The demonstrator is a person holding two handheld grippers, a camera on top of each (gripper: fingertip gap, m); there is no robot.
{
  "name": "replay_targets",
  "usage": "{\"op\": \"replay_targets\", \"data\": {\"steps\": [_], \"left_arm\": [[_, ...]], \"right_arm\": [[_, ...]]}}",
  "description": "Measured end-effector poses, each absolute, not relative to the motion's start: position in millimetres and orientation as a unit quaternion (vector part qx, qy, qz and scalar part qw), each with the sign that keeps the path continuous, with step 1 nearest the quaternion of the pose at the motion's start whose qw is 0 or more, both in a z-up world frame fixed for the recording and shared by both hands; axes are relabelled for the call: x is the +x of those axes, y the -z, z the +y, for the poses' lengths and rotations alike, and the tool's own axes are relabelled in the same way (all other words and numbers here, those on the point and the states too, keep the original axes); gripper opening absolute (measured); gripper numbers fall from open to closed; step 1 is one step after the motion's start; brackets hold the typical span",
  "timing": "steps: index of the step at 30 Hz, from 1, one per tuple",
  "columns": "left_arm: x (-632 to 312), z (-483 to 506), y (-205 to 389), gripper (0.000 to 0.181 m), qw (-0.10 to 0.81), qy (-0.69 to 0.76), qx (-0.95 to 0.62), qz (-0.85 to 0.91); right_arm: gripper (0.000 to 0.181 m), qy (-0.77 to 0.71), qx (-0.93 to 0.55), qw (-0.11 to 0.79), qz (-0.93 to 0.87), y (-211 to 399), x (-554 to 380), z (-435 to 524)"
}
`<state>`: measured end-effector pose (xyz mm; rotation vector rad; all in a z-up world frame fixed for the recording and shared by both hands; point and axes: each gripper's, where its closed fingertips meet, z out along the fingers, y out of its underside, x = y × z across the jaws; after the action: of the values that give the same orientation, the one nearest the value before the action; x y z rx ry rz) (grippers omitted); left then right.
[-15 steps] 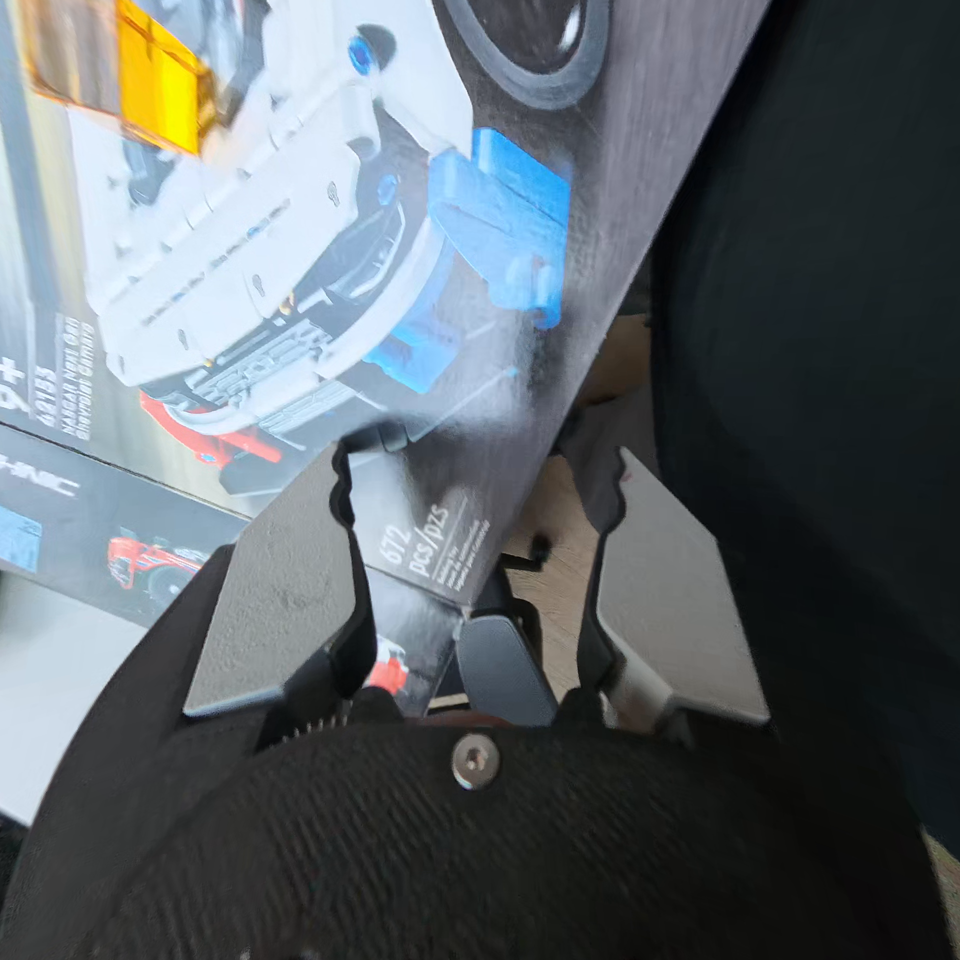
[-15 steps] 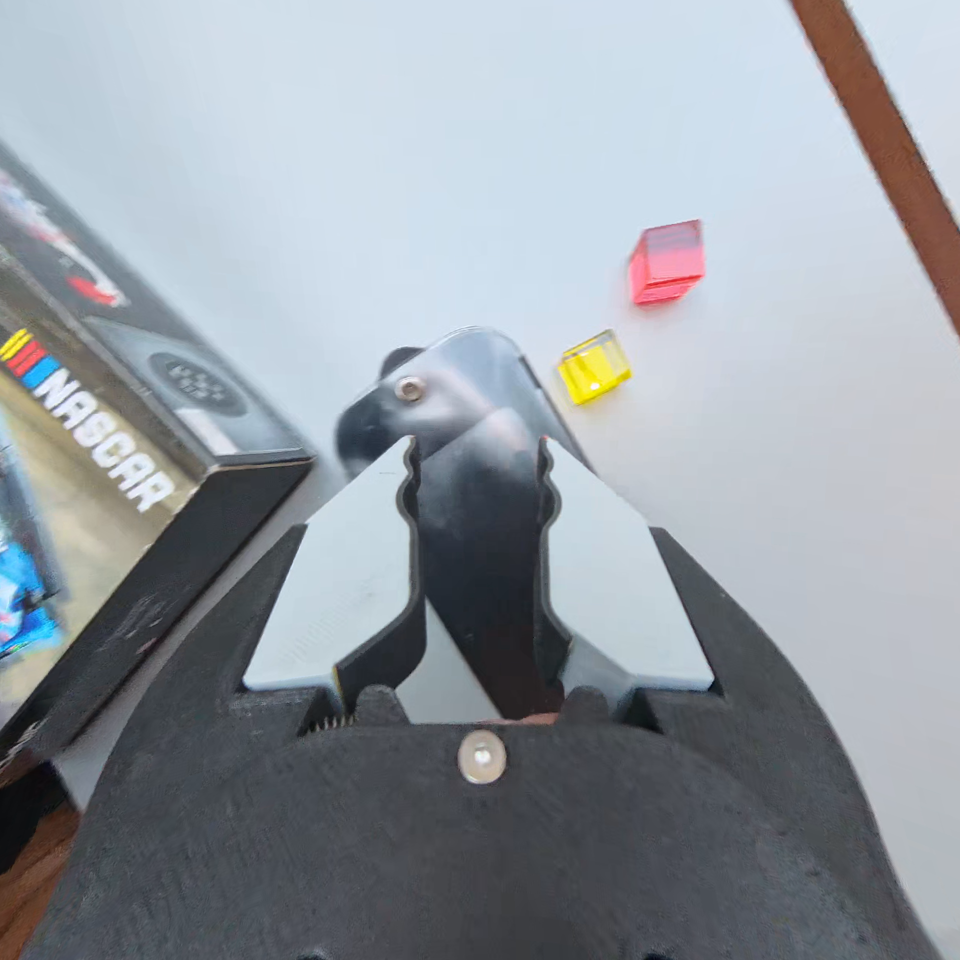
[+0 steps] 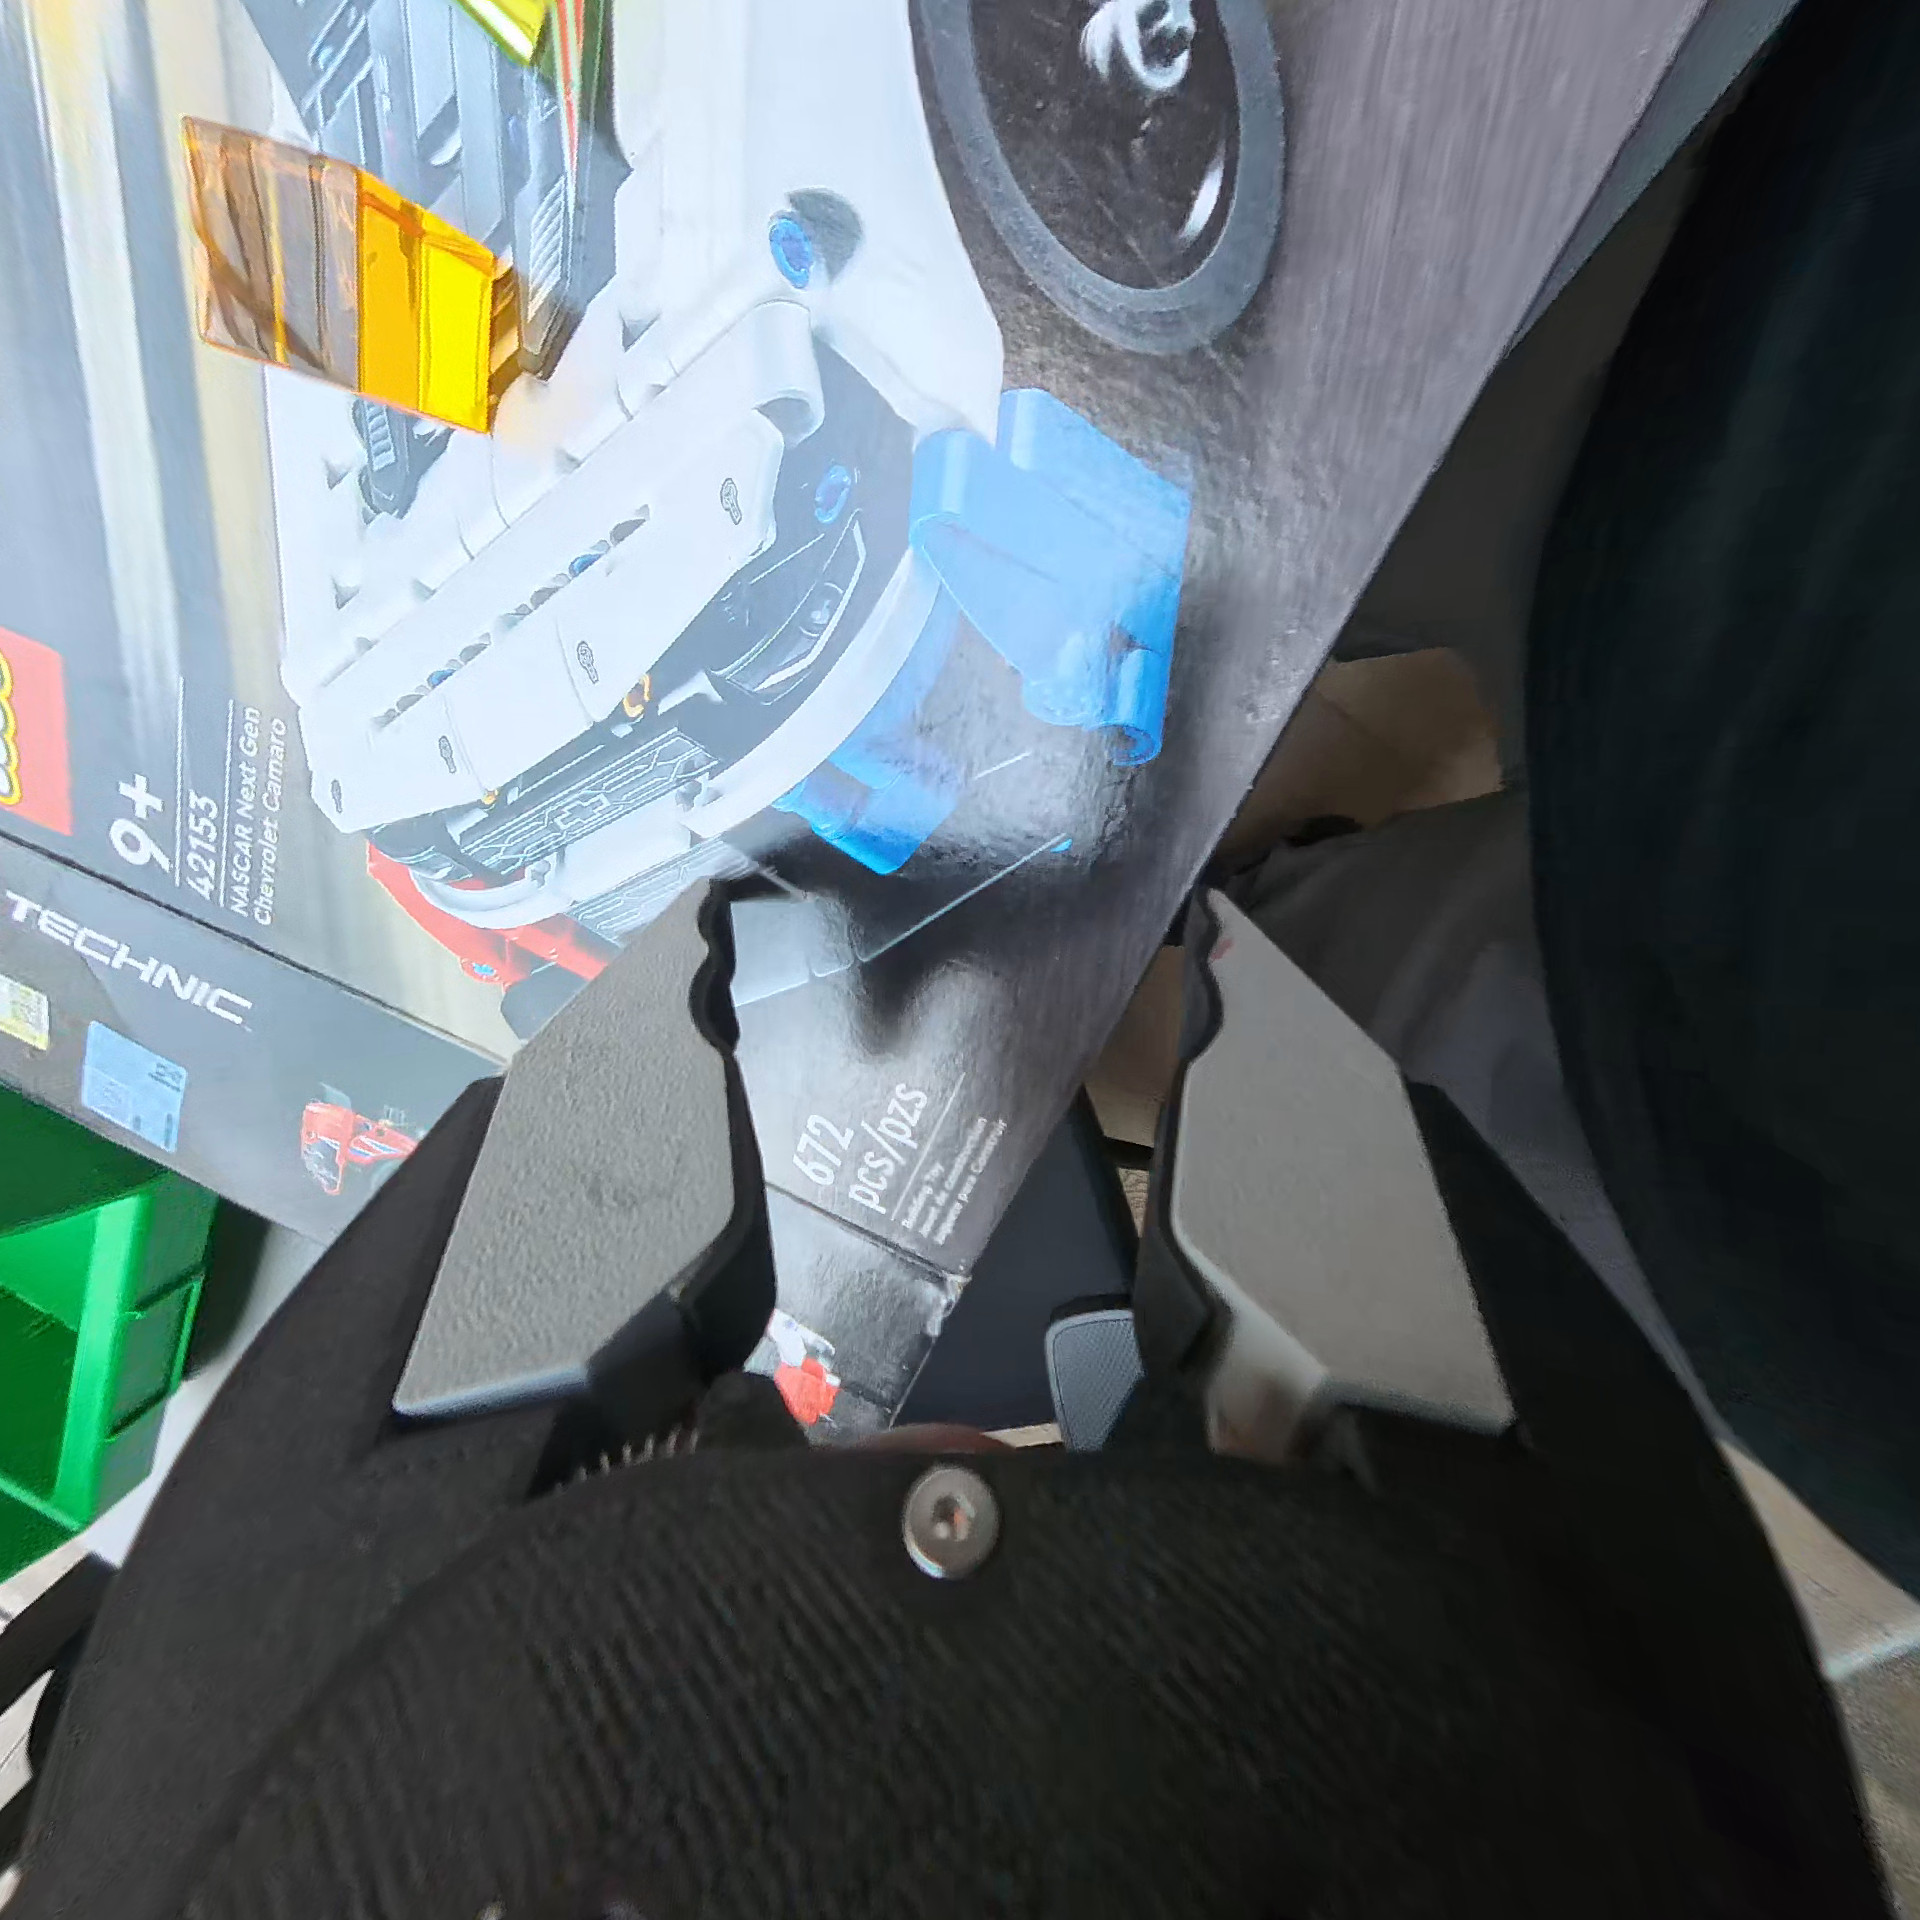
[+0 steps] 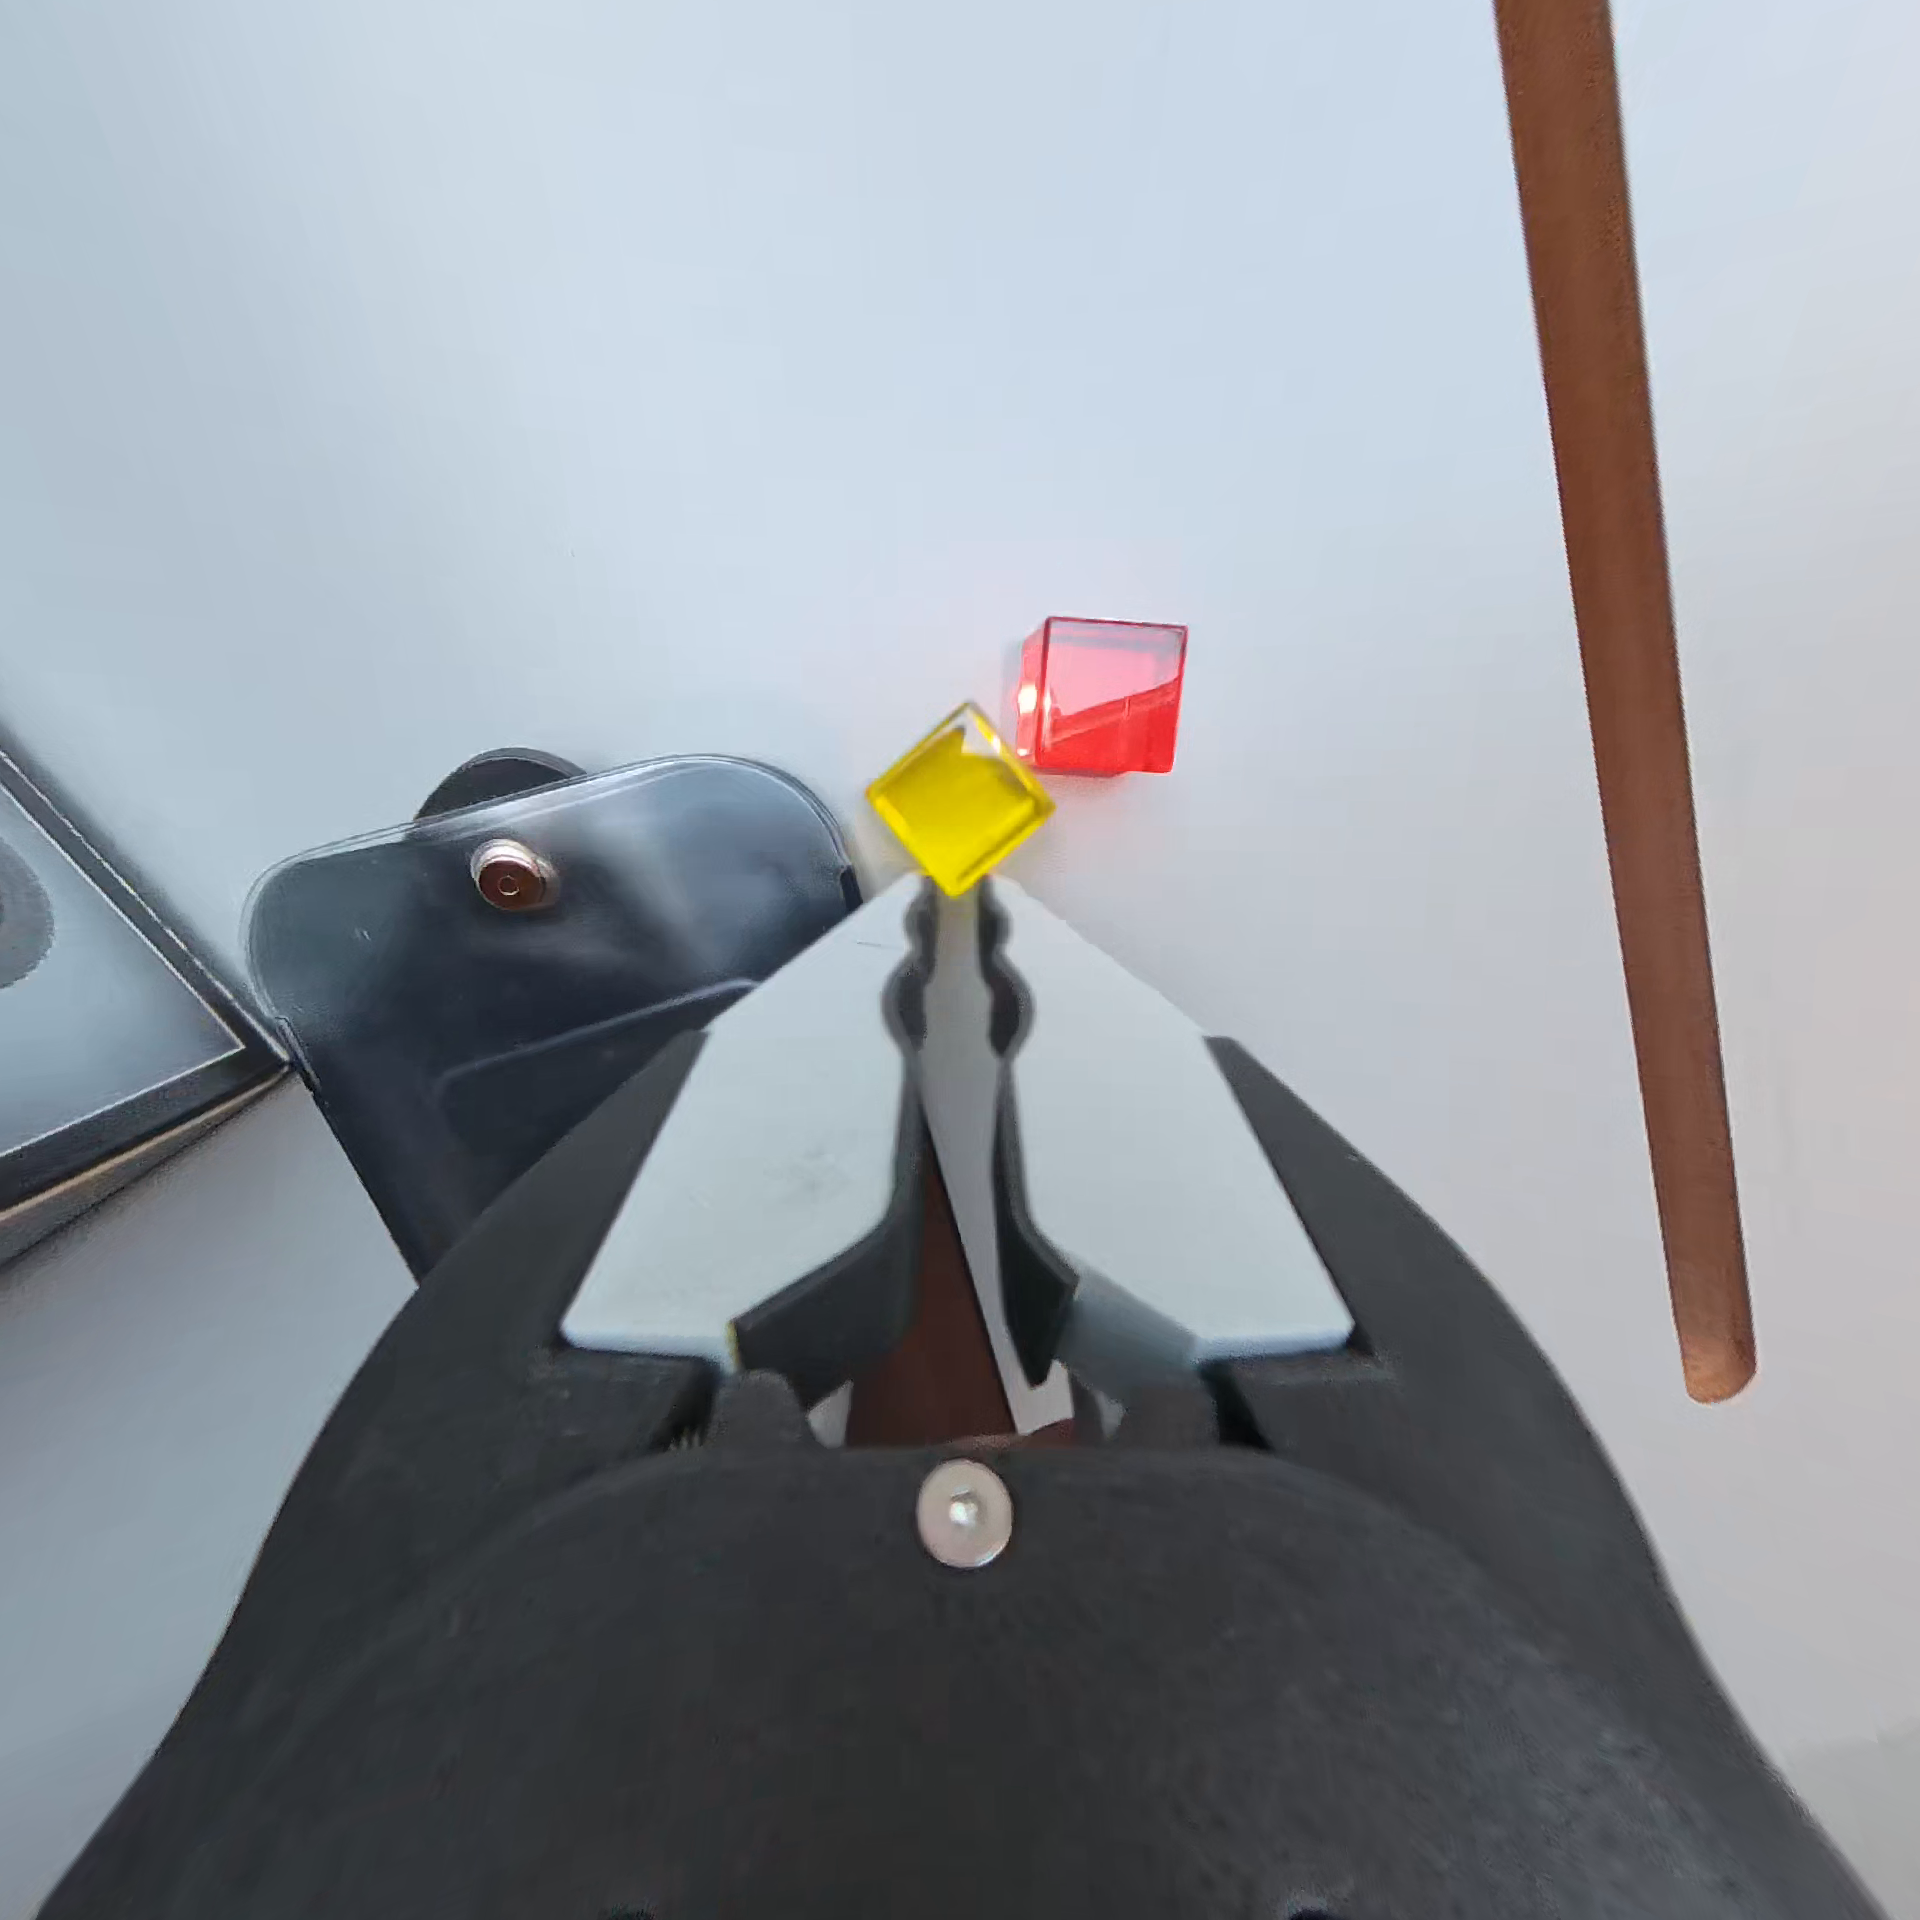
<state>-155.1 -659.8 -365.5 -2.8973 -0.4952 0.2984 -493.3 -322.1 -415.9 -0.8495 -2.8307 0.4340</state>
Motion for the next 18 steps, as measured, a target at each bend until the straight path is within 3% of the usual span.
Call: {"op": "replay_targets", "data": {"steps": [3,10,15,18], "left_arm": [[-165.4,-671.3,370.7,0.092,0.098,-0.085,-0.975,-0.179],[-163.7,-672.2,366.1,0.098,0.084,-0.079,-0.979,-0.168],[-163.6,-667.5,363.2,0.099,0.071,-0.079,-0.983,-0.149],[-165.2,-664.5,364.4,0.097,0.068,-0.076,-0.986,-0.130]], "right_arm": [[0.005,-0.149,-0.290,0.064,-0.943,420.0,-492.2,-319.2],[0.062,-0.219,-0.415,0.034,-0.882,410.2,-488.3,-334.5],[0.063,-0.204,-0.502,0.078,-0.837,423.1,-497.3,-346.5],[0.036,-0.183,-0.525,0.120,-0.823,427.9,-507.9,-342.5]]}}
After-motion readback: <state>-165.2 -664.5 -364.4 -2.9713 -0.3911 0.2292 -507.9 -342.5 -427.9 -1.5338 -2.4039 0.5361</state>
